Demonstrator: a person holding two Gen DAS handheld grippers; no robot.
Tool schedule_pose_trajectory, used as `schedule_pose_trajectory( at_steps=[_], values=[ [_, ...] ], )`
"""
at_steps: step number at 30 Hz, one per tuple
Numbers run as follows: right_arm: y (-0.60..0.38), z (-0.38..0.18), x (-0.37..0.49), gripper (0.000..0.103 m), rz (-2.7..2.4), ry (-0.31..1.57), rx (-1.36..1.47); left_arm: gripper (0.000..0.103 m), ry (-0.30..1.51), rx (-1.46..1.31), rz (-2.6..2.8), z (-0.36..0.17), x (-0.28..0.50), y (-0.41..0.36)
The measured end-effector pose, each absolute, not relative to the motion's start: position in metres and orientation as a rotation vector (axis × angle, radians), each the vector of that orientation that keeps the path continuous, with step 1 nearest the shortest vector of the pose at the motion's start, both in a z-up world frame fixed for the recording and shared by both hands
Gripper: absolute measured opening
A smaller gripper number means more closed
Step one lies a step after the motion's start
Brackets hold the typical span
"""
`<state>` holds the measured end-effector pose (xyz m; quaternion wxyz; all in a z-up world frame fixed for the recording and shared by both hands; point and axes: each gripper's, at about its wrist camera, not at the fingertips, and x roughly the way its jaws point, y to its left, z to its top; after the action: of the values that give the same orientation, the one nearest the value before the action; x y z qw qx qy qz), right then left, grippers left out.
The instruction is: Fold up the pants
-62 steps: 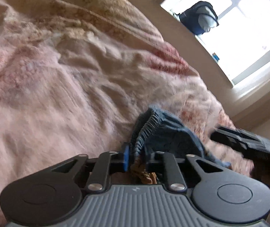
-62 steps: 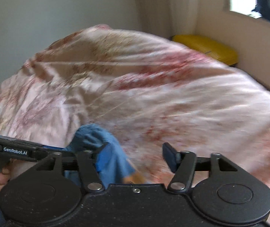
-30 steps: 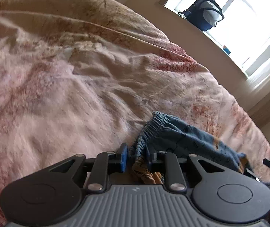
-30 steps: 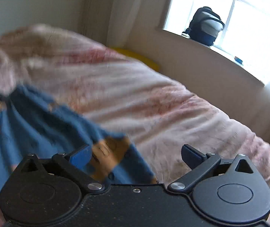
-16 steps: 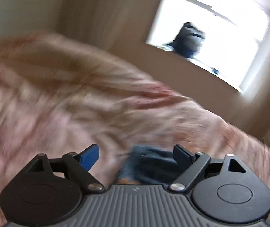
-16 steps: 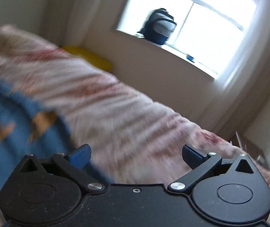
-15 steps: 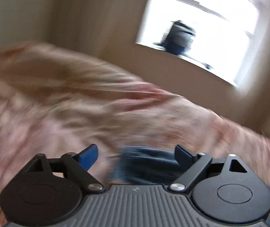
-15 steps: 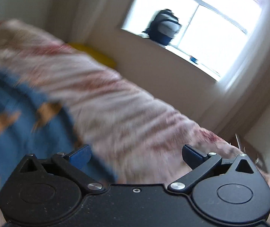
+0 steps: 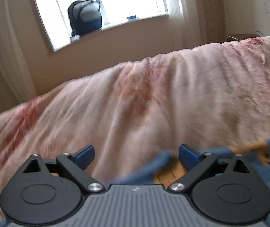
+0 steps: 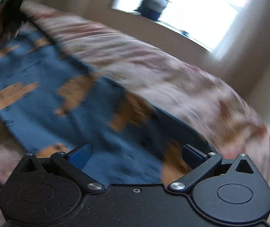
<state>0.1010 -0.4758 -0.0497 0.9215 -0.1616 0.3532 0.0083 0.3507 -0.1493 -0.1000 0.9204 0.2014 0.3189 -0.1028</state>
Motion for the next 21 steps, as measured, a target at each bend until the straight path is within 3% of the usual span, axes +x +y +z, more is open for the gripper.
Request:
schedule_pose_trajectory(
  at_steps=[9, 15, 21],
  values=[
    [-0.554, -0.032, 0.047, 0.102, -0.109, 0.604, -0.127, 0.103, 0.586, 0.308, -0.138, -0.074, 0.348, -0.186],
    [-0.564, -0.025, 0.037, 0.102, 0.088, 0.650, 0.137, 0.103, 0.608, 0.215, -0.605, -0.056, 0.293, -0.280],
    [-0.574, -0.033, 0.023, 0.102, -0.010, 0.657, 0.307, 0.103, 0.590, 0.408, -0.971, -0.079, 0.236, -0.389]
  ],
)
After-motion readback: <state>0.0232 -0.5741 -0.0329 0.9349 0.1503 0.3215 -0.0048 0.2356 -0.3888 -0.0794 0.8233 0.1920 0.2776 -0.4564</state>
